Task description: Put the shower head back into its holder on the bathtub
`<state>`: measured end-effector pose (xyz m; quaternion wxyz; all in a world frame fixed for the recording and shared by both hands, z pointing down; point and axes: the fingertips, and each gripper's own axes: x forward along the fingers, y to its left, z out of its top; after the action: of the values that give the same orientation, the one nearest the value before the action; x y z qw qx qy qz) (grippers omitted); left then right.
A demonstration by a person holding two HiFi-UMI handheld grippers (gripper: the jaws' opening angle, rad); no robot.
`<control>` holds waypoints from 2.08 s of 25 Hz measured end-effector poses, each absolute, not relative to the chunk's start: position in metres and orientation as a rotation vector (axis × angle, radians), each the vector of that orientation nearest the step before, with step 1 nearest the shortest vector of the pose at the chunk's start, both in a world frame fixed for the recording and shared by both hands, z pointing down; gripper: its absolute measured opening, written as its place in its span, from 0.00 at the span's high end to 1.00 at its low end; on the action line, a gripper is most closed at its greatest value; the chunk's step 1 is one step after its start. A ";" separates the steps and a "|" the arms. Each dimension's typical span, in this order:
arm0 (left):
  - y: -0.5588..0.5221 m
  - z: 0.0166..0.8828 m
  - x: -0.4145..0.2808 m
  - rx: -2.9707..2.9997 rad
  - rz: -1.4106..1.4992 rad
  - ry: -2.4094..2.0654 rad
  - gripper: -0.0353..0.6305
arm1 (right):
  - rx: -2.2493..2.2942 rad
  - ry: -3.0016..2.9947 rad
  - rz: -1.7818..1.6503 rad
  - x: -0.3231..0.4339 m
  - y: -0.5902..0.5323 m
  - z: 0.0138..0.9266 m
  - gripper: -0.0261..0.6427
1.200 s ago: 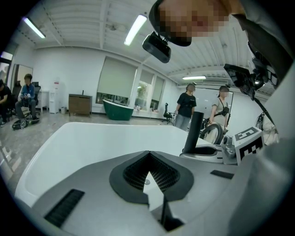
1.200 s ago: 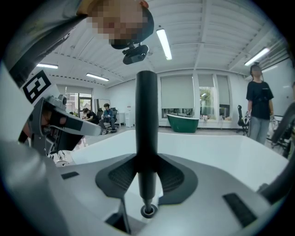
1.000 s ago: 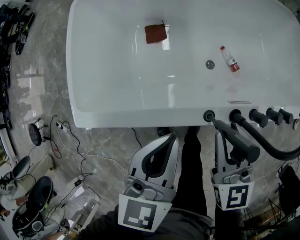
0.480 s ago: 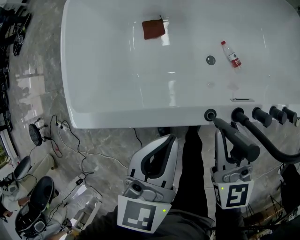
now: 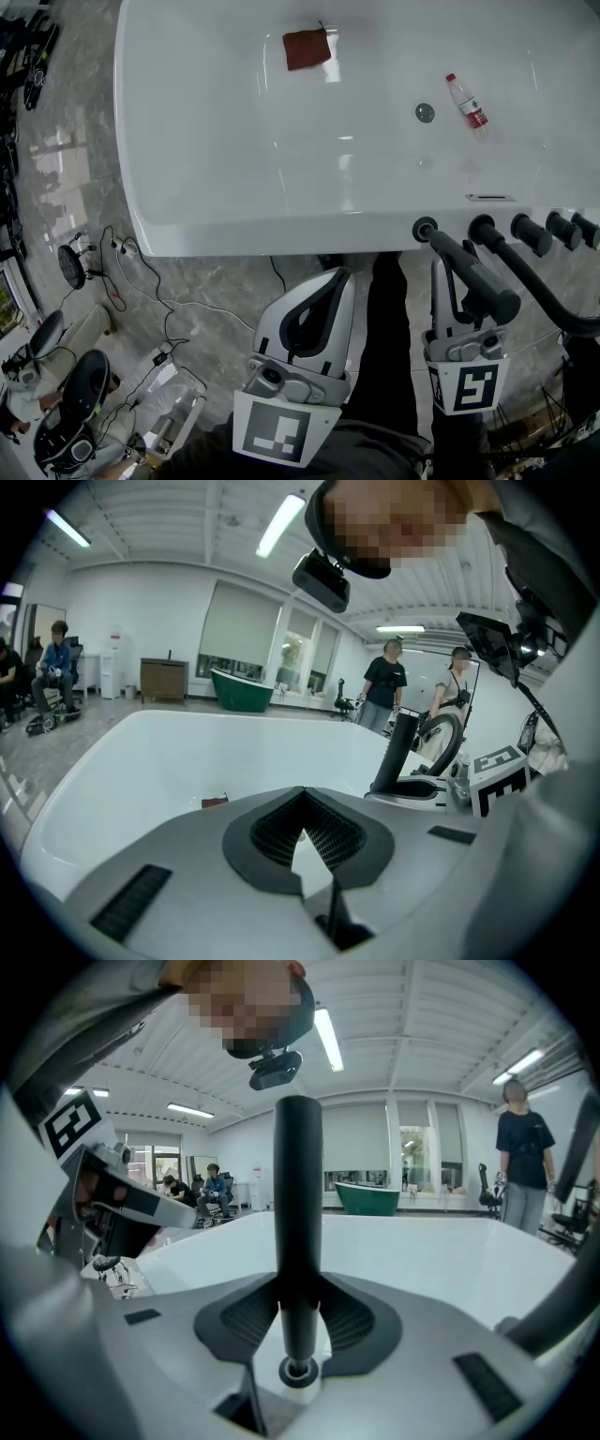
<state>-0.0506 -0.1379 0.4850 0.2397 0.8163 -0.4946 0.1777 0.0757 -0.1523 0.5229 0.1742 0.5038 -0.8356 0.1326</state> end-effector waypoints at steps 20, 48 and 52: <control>-0.139 0.499 -0.049 2.205 0.501 -1.343 0.94 | 1.382 -2.360 0.390 0.073 -0.150 0.545 0.75; -0.128 0.451 -0.071 2.233 0.520 -1.389 0.94 | 1.263 -2.287 0.489 0.060 -0.143 0.584 0.72; -0.122 0.443 -0.069 2.250 0.541 -1.390 0.94 | 1.243 -2.276 0.481 0.059 -0.142 0.586 0.69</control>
<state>-0.0690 -0.1218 0.4429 0.2193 0.8132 -0.5024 0.1954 0.0591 -0.1418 0.5856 0.2496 0.4564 -0.8356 0.1765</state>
